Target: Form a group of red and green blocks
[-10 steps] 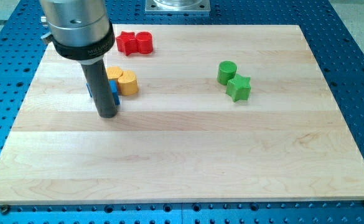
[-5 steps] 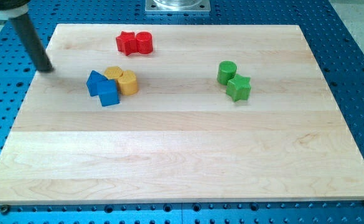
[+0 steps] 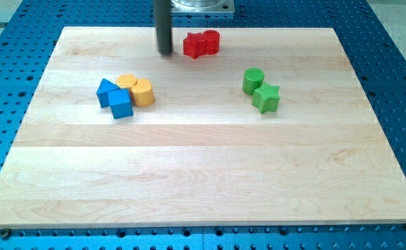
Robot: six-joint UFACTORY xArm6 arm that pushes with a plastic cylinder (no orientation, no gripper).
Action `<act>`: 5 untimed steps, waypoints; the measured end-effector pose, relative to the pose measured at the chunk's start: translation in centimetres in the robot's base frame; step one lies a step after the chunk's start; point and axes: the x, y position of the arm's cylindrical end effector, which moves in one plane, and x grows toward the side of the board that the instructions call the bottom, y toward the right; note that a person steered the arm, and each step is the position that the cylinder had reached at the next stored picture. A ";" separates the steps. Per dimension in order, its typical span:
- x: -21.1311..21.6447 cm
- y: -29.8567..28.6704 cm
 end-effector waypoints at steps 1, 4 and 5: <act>-5.1 3.3; 8.6 11.4; 9.3 7.2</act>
